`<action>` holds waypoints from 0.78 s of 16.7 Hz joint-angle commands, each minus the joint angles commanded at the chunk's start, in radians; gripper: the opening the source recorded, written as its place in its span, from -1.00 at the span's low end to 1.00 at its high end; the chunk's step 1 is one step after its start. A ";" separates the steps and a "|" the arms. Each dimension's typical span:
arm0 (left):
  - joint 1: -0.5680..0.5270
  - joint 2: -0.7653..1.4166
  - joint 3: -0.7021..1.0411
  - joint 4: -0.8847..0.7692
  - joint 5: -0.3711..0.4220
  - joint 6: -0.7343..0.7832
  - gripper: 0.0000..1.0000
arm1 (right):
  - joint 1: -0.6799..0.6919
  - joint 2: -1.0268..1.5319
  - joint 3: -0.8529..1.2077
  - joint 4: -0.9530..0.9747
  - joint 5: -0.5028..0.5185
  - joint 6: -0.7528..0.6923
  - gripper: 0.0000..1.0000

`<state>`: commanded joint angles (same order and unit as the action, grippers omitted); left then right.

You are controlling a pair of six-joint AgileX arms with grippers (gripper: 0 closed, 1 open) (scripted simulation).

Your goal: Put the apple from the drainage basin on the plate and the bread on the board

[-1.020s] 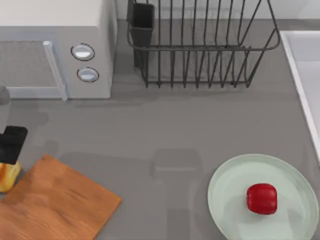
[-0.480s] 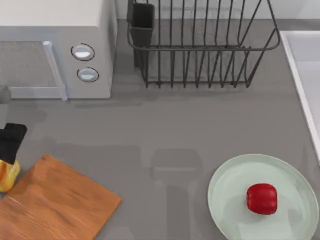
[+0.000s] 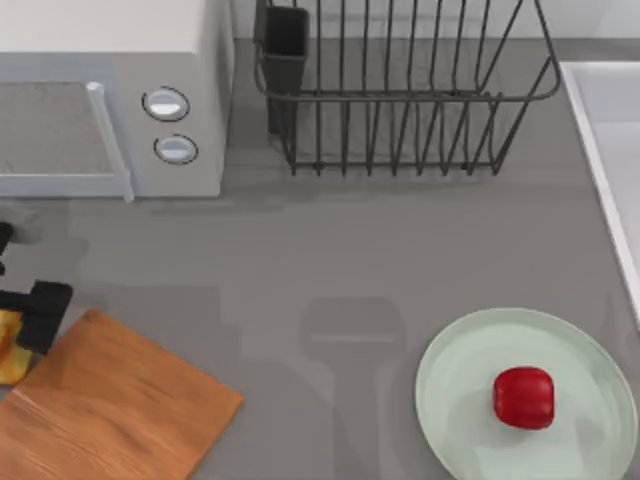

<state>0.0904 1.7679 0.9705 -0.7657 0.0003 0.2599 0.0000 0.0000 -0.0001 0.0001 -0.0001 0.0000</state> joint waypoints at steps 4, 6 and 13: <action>0.001 0.023 -0.026 0.041 0.000 0.002 1.00 | 0.000 0.000 0.000 0.000 0.000 0.000 1.00; 0.001 0.023 -0.026 0.041 0.000 0.002 1.00 | 0.000 0.000 0.000 0.000 0.000 0.000 1.00; 0.001 0.023 -0.026 0.041 0.000 0.002 -0.06 | 0.000 0.000 0.000 0.000 0.000 0.000 1.00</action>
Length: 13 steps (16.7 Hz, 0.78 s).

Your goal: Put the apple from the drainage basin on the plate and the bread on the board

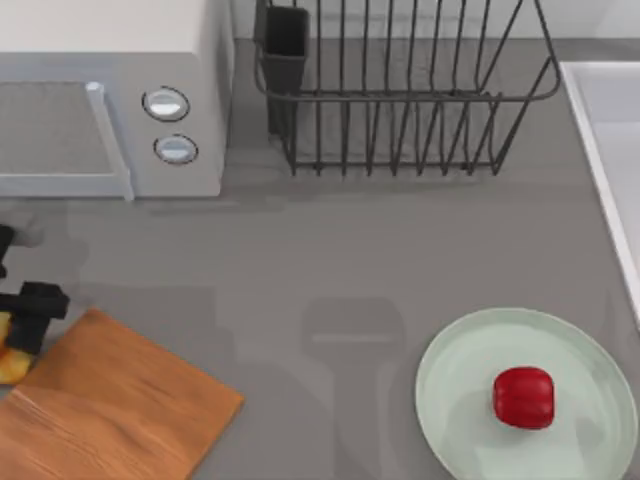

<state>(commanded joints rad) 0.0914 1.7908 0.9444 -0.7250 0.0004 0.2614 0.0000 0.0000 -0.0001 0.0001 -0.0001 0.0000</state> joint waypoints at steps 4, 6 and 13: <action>0.000 0.000 0.000 0.000 0.000 0.000 -0.66 | 0.000 0.000 0.000 0.000 0.000 0.000 1.00; 0.000 0.000 0.000 0.000 0.000 0.000 -0.96 | 0.000 0.000 0.000 0.000 0.000 0.000 1.00; 0.000 0.000 0.000 0.000 0.000 0.000 -1.00 | 0.000 0.000 0.000 0.000 0.000 0.000 1.00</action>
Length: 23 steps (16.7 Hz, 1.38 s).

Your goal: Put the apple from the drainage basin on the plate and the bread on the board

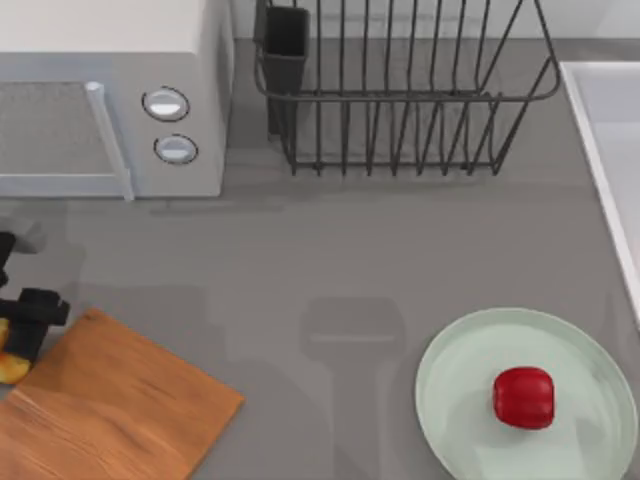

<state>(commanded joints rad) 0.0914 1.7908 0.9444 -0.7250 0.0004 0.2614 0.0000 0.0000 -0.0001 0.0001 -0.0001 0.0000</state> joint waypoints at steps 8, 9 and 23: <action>-0.002 -0.062 0.119 -0.177 -0.001 0.000 -1.00 | 0.000 0.000 0.000 0.000 0.000 0.000 1.00; -0.002 -0.079 0.148 -0.238 -0.001 -0.001 -1.00 | 0.000 0.000 0.000 0.000 0.000 0.000 1.00; -0.025 -0.150 0.256 -0.412 -0.002 -0.104 -1.00 | 0.000 0.000 0.000 0.000 0.000 0.000 1.00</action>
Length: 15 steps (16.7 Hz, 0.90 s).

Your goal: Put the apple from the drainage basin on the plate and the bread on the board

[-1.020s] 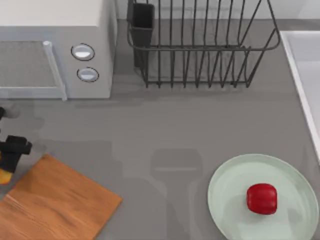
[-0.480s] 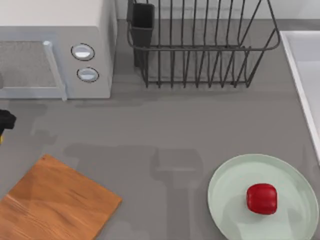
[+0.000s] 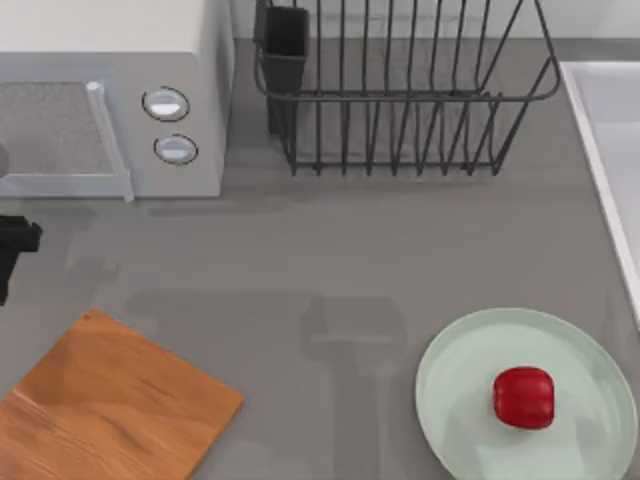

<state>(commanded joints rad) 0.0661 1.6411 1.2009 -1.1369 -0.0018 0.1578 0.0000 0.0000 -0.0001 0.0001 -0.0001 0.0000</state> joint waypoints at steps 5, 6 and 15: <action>-0.076 -0.004 -0.026 -0.010 -0.004 -0.361 -1.00 | 0.000 0.000 0.000 0.000 0.000 0.000 1.00; -0.096 -0.009 -0.038 -0.010 -0.005 -0.459 -1.00 | 0.000 0.000 0.000 0.000 0.000 0.000 1.00; -0.291 -0.091 -0.206 0.006 0.001 -1.470 -1.00 | 0.000 0.000 0.000 0.000 0.000 0.000 1.00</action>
<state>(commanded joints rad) -0.2249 1.5503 0.9944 -1.1312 -0.0012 -1.3126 0.0000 0.0000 -0.0001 0.0001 -0.0001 0.0000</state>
